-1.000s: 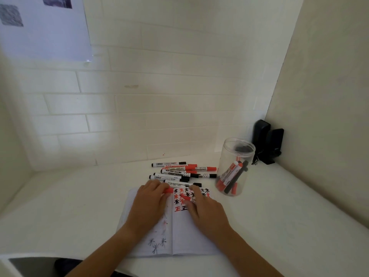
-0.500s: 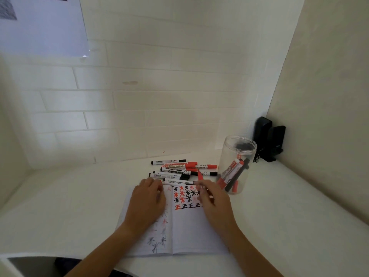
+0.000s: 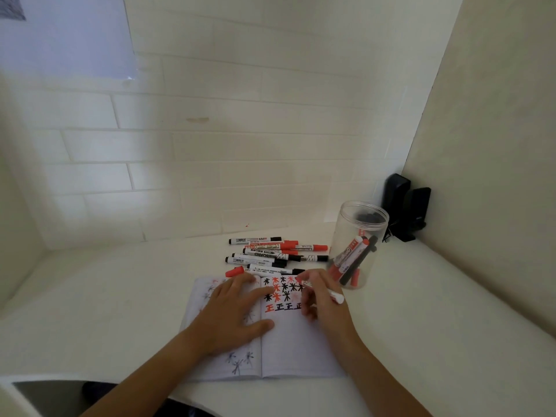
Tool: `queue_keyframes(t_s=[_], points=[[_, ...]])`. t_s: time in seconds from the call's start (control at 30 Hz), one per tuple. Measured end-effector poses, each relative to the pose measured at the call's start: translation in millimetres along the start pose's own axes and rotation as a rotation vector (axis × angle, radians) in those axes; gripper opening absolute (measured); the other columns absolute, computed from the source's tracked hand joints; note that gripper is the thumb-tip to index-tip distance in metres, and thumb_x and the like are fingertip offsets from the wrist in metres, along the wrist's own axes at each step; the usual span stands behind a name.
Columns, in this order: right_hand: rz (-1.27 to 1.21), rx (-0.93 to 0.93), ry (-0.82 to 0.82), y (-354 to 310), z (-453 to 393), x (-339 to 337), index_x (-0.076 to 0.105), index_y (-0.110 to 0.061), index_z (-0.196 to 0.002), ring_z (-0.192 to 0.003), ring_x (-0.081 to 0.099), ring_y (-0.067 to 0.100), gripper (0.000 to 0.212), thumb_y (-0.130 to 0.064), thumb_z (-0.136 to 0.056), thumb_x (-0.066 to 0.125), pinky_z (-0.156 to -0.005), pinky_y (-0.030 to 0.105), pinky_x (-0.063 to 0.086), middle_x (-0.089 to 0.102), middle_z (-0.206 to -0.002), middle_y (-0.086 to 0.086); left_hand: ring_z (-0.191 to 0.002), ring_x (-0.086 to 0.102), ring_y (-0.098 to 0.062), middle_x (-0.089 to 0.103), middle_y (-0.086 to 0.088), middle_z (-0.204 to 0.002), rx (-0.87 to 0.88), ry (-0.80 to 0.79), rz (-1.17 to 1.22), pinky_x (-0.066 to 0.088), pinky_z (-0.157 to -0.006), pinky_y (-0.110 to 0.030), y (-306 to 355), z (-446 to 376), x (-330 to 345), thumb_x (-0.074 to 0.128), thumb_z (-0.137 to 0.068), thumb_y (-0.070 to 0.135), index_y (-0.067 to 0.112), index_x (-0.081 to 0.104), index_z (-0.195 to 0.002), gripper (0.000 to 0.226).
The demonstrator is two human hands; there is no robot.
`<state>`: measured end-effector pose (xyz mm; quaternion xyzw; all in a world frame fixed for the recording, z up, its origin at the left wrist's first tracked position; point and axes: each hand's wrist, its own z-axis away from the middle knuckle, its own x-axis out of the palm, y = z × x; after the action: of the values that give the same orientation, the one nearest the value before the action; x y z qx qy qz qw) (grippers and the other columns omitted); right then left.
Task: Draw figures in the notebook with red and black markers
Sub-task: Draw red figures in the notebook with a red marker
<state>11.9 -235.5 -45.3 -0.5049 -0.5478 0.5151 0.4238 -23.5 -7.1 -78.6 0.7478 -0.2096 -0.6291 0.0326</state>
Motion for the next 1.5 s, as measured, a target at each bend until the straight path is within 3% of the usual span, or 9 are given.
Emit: queue_keyframes(t_s=[0.17, 0.33, 0.57, 0.7, 0.9, 1.1, 1.3, 1.5], points=[[-0.062, 0.11, -0.068, -12, -14, -19, 0.063, -0.009, -0.108, -0.065, 0.068, 0.028, 0.008, -0.012, -0.101, 0.061, -0.053, 0.032, 0.054, 0.072, -0.085, 0.017, -0.151, -0.003, -0.008, 0.006, 0.014, -0.165, -0.005, -0.047, -0.033, -0.003, -0.121, -0.034, 4, 2, -6, 0.038, -0.085, 0.085, 0.057, 0.02, -0.15, 0.073], [0.184, 0.127, -0.178, -15, -22, -33, 0.068, -0.008, -0.098, -0.054, 0.06, 0.02, 0.008, -0.016, -0.097, 0.07, -0.048, 0.029, 0.05, 0.063, -0.065, 0.007, -0.148, -0.007, -0.003, 0.003, 0.014, -0.166, -0.016, -0.079, -0.03, -0.006, -0.119, -0.032, 8, 4, -10, 0.039, -0.087, 0.084, 0.058, 0.018, -0.15, 0.072], [0.095, 0.077, -0.068, -5, -7, -43, 0.066, -0.003, -0.101, -0.062, 0.068, 0.028, 0.008, -0.007, -0.095, 0.07, -0.052, 0.038, 0.059, 0.068, -0.078, 0.019, -0.144, -0.006, 0.001, 0.005, 0.014, -0.165, -0.015, -0.083, -0.037, -0.006, -0.119, -0.031, 9, 3, -11, 0.039, -0.085, 0.085, 0.06, 0.018, -0.149, 0.072], [0.169, 0.021, -0.063, -9, -1, -37, 0.063, -0.005, -0.097, -0.054, 0.064, 0.024, 0.01, -0.012, -0.096, 0.071, -0.046, 0.035, 0.057, 0.067, -0.073, 0.012, -0.151, -0.001, -0.008, 0.005, 0.015, -0.165, -0.031, -0.091, -0.029, -0.005, -0.119, -0.033, 7, 1, -9, 0.039, -0.081, 0.088, 0.061, 0.018, -0.148, 0.075], [0.237, 0.064, -0.232, -21, 6, 3, 0.056, -0.005, -0.094, -0.053, 0.065, 0.025, 0.024, -0.019, -0.092, 0.075, -0.043, 0.028, 0.05, 0.071, -0.076, 0.013, -0.153, -0.001, -0.011, 0.005, 0.013, -0.166, -0.044, -0.098, -0.028, -0.004, -0.118, -0.034, 9, -1, -8, 0.044, -0.082, 0.085, 0.06, 0.02, -0.149, 0.075], [0.24, 0.035, -0.165, -6, 20, 20, 0.053, -0.004, -0.087, -0.045, 0.061, 0.023, 0.024, -0.018, -0.094, 0.072, -0.045, 0.032, 0.051, 0.069, -0.061, 0.01, -0.152, -0.003, -0.01, 0.004, 0.013, -0.166, -0.009, -0.092, -0.035, -0.005, -0.119, -0.033, 6, 0, -8, 0.044, -0.084, 0.082, 0.06, 0.017, -0.151, 0.075], [0.234, 0.036, -0.156, -4, 24, 21, 0.05, -0.008, -0.085, -0.046, 0.062, 0.025, 0.025, -0.018, -0.095, 0.071, -0.043, 0.029, 0.049, 0.069, -0.063, 0.017, -0.152, -0.007, -0.012, -0.001, 0.011, -0.166, 0.012, -0.123, -0.057, -0.007, -0.119, -0.033, 4, 0, -9, 0.046, -0.084, 0.081, 0.058, 0.013, -0.152, 0.079], [0.243, 0.019, -0.133, -3, 24, 23, 0.05, -0.009, -0.084, -0.049, 0.065, 0.023, 0.025, -0.016, -0.095, 0.071, -0.042, 0.028, 0.048, 0.071, -0.066, 0.007, -0.152, -0.006, -0.01, 0.001, 0.013, -0.166, 0.011, -0.097, -0.044, -0.006, -0.12, -0.034, 1, -1, -4, 0.049, -0.081, 0.082, 0.061, 0.012, -0.151, 0.081]])
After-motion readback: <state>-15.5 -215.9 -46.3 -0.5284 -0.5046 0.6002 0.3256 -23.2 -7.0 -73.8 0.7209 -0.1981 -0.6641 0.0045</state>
